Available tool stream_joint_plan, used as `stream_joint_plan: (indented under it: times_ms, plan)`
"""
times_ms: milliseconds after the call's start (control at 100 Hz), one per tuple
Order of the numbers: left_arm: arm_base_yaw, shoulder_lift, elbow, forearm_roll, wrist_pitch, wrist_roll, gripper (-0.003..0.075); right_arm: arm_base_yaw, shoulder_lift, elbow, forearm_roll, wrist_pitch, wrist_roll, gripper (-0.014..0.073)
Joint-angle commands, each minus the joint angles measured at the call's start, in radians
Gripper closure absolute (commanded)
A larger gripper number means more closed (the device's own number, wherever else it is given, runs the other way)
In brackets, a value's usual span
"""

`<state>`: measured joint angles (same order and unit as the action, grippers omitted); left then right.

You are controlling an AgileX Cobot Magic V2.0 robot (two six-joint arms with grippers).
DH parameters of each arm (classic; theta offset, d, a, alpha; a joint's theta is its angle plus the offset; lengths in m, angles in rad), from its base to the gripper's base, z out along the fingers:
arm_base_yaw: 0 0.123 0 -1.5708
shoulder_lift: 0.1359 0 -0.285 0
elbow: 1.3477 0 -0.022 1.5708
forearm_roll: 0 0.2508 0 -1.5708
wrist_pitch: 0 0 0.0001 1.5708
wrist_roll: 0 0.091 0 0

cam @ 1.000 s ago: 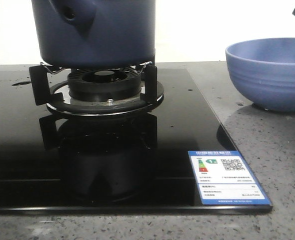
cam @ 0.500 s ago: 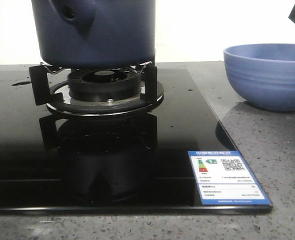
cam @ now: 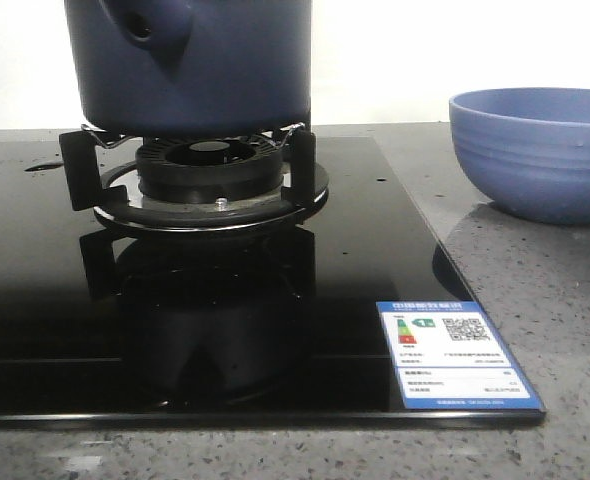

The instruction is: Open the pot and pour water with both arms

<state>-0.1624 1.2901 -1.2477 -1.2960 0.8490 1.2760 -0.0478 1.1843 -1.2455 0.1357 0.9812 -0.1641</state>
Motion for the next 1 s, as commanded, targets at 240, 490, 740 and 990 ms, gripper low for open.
stream_joint_plan:
  times_ms: [240,490,740,990]
  plan:
    - [-0.057,0.106,-0.039,-0.115,-0.028,0.157,0.0358,-0.007,-0.23,-0.033,0.005,-0.01,-0.009,0.0165]
    - [-0.059,0.175,-0.039,-0.164,-0.023,0.219,0.0358,-0.007,-0.259,-0.033,0.005,0.005,-0.009,0.0165]
    - [-0.059,0.186,-0.039,-0.162,-0.023,0.271,0.0358,-0.007,-0.259,-0.033,0.005,0.011,-0.009,0.0165]
    - [-0.059,0.199,-0.039,-0.164,-0.028,0.271,0.0358,-0.007,-0.259,-0.033,0.005,0.009,-0.009,0.0165]
